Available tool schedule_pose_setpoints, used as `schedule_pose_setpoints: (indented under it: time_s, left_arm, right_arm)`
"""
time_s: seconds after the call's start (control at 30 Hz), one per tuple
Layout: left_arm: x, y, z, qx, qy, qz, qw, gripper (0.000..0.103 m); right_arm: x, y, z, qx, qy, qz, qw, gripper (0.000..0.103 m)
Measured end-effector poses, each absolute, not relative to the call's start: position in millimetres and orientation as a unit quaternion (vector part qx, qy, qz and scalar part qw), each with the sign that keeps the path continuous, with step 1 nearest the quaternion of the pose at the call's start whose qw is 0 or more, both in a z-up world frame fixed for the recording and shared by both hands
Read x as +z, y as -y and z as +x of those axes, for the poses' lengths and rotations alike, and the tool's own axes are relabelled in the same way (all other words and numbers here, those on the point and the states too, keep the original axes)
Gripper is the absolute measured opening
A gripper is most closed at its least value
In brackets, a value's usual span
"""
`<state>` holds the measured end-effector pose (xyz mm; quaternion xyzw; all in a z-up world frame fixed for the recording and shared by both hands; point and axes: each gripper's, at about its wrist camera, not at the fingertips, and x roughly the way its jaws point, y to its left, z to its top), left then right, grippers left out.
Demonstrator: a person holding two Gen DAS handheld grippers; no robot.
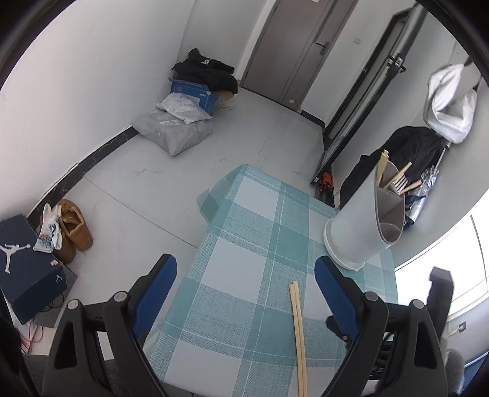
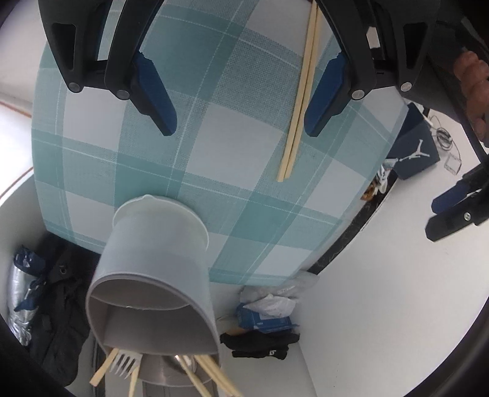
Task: Organize utensils
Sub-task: 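Move both grippers back down over the last two chopsticks, then lower the right gripper onto a chopstick and close on it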
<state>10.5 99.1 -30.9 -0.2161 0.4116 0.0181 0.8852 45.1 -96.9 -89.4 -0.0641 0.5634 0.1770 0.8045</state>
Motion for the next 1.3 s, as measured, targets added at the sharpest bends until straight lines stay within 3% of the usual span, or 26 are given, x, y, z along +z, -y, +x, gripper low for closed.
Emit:
schedule_pose_setpoints:
  time_s: [0.13,0.23,0.4,0.8,1.0,1.1,1.3]
  left_arm:
    - [-33.6,-109.3,14.4,0.018,-0.419,-0.254,0.871,0.090]
    - [-33.1,-112.7,15.2,0.021,-0.421,-0.262,0.868,0.090]
    - [-32.4,-118.1,13.4,0.023,-0.419,-0.273,0.865,0.090]
    - [-33.8,-123.2,14.9,0.026,-0.425,-0.290,0.857,0.090]
    - [-38.6,-132.2,16.1,0.029,-0.431,-0.317,0.844,0.090]
    - [-38.5,-134.6,15.9,0.031,-0.431,-0.320,0.843,0.090]
    - [-38.7,-134.8,15.0,0.030,-0.430,-0.323,0.842,0.090]
  right_arm:
    - [-105.6,80.8,53.4,0.174,-0.576,-0.074,0.795,0.076]
    - [-117.1,72.3,57.9,0.163,-0.593,-0.077,0.785,0.061]
    - [-121.2,58.4,54.7,0.161,-0.588,-0.122,0.783,0.059]
    - [-117.2,37.7,52.6,0.171,-0.599,-0.161,0.766,0.033]
    - [-116.7,35.4,49.5,0.186,-0.610,-0.142,0.757,0.029]
    - [-121.1,32.3,46.4,0.183,-0.608,-0.161,0.756,0.019]
    - [-116.4,48.2,53.2,0.193,-0.610,-0.092,0.763,0.018]
